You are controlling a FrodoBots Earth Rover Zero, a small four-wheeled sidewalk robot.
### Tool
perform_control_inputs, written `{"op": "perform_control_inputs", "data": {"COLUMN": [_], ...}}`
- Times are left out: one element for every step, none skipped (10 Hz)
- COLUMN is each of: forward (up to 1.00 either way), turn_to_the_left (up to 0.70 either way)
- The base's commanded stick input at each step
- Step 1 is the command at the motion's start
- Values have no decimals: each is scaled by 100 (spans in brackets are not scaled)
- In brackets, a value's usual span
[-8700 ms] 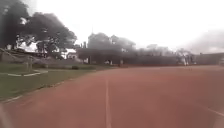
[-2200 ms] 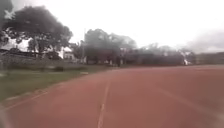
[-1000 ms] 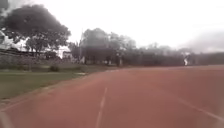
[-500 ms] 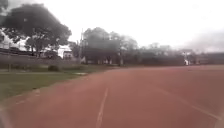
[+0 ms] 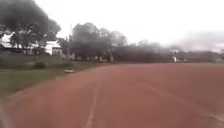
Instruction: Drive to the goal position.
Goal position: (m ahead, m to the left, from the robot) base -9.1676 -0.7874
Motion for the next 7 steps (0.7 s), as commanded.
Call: {"op": "perform_control_inputs", "data": {"forward": [0,0,0,0,0,0,0], "turn_to_the_left": [-70,-70,-70,-70,-70,-70,-70]}}
